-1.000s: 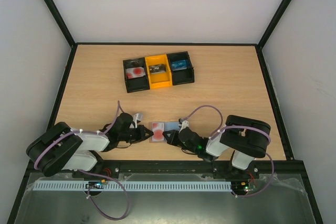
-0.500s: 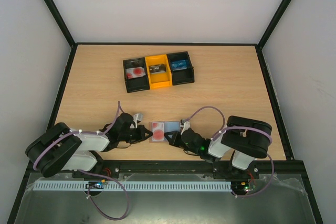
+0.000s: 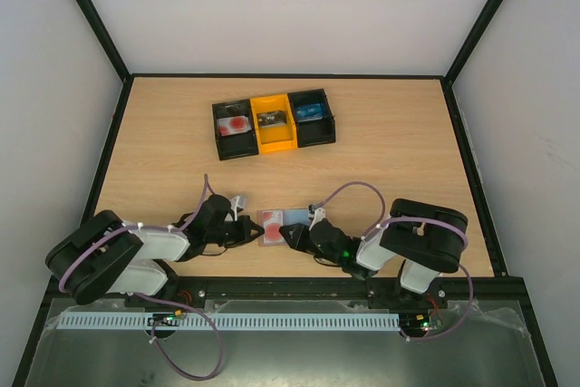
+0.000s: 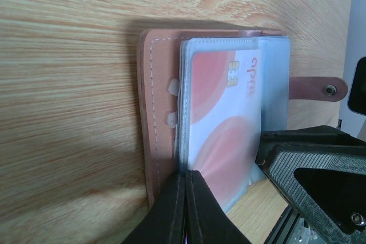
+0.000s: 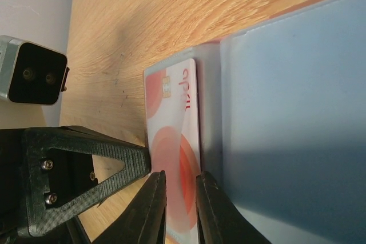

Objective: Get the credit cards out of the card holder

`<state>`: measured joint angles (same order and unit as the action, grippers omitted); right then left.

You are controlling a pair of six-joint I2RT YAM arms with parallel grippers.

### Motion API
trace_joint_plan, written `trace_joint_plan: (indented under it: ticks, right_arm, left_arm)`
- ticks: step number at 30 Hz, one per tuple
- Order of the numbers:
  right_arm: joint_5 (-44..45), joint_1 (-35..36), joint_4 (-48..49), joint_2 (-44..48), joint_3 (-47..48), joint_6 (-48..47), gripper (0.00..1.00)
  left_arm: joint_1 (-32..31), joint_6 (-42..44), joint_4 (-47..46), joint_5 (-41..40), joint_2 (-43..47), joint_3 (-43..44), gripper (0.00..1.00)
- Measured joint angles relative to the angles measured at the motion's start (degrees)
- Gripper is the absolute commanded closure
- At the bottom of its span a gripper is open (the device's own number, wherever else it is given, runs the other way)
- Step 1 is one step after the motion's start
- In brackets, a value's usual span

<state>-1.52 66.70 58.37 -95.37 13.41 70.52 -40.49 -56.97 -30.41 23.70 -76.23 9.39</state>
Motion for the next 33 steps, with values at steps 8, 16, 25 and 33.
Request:
trace_joint_plan:
  ticks: [8, 16, 25, 33]
  right_arm:
    - [0.5, -0.1, -0.3, -0.2, 0.4, 0.2, 0.83]
    - [0.6, -0.3, -1.4, -1.0, 1.7, -0.4, 0.80]
    - [0.8, -0.3, -0.4, -1.1, 1.3, 0.3, 0.80]
    - [1.4, -0.3, -2.5, 0.2, 1.4, -0.4, 0.80]
  left_arm:
    - [-0.1, 0.0, -0.5, 0.0, -0.3, 0.0, 0.97]
    - [-0.1, 0.0, -0.6, 0.0, -0.3, 0.0, 0.97]
    - [-0.1, 0.0, -0.6, -0.1, -0.3, 0.0, 0.97]
    - [-0.4, 0.9, 2.5, -1.4, 0.9, 0.9, 0.97]
